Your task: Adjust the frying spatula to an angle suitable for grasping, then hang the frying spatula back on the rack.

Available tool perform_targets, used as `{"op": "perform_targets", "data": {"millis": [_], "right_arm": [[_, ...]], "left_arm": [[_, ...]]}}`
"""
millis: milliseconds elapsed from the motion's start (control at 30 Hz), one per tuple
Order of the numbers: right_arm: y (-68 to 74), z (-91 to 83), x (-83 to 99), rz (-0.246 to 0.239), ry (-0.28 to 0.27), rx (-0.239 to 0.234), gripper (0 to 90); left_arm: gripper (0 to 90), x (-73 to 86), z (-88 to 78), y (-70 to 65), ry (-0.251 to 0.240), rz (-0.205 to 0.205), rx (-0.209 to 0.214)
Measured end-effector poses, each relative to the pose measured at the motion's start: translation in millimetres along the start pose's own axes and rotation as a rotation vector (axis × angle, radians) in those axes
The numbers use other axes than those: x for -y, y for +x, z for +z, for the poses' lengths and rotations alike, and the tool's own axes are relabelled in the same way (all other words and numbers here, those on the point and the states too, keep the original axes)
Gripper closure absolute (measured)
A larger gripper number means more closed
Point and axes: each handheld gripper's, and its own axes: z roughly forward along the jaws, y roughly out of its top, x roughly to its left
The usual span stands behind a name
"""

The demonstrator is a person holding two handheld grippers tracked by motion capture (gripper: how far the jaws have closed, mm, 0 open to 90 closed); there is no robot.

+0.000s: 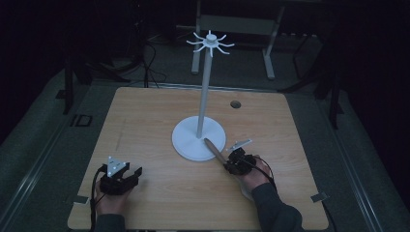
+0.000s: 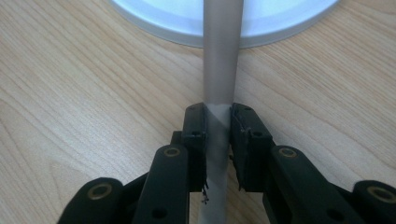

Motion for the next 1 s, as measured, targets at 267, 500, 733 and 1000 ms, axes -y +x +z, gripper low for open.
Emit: {"op": "perform_targets", "data": {"millis": [267, 500, 733, 1000], "right_arm": [[-1.7, 8.1, -9.1, -0.009, 0.013, 0.001, 73.2], [3.3, 16.0, -18.2, -0.033, 0.036, 0.032, 73.9], [3.7, 15.9, -18.5, -0.035, 0.037, 0.034, 74.6], [7.8, 11.2, -17.8, -0.047, 0.015, 0.041, 74.8]], "left_arm": [[47.1, -0.2, 0.1, -0.2, -0.001, 0.0, 0.0], [47.1, -0.6, 0.1, 0.1, -0.003, 0.003, 0.002], [47.1, -0.8, 0.6, -0.4, 0.001, 0.009, 0.004], [47.1, -1.0, 0.5, -0.4, -0.002, 0.006, 0.004]]}}
